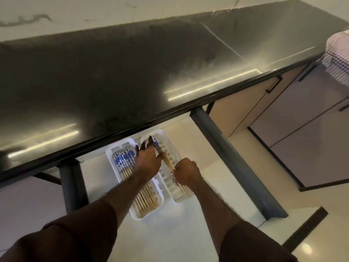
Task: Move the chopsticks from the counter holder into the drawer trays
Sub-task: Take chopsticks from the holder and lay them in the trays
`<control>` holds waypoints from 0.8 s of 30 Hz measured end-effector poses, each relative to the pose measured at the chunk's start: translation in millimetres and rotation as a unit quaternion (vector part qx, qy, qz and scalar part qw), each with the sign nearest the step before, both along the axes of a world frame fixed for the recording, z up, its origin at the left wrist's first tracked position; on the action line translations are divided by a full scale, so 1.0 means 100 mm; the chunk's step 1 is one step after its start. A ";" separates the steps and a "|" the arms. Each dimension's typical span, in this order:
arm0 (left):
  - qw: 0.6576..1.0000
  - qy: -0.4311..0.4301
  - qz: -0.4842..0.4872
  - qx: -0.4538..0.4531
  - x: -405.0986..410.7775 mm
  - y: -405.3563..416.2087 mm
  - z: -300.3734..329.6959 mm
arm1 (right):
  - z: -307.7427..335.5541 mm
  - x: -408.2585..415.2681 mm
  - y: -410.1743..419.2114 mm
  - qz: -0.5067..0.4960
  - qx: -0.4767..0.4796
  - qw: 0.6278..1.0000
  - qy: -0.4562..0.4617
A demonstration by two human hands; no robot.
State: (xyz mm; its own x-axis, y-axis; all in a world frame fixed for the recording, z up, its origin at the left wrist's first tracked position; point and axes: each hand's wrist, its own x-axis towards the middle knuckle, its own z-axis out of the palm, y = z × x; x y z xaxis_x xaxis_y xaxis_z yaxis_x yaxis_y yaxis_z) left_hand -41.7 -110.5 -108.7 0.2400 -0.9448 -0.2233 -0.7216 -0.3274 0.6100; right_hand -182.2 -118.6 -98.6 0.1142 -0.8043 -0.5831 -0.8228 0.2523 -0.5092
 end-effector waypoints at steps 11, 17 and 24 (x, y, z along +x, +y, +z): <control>0.954 -0.241 -0.165 0.065 0.02 -0.04 -0.10 | -0.26 0.23 0.03 0.063 -0.016 0.997 0.052; 0.895 -0.333 -0.255 0.150 0.01 -0.09 -0.12 | -0.26 0.30 0.09 0.082 -0.041 0.993 0.069; 0.860 -0.375 -0.287 0.190 -0.04 -0.13 0.05 | -0.18 0.26 0.26 0.097 -0.148 0.981 0.082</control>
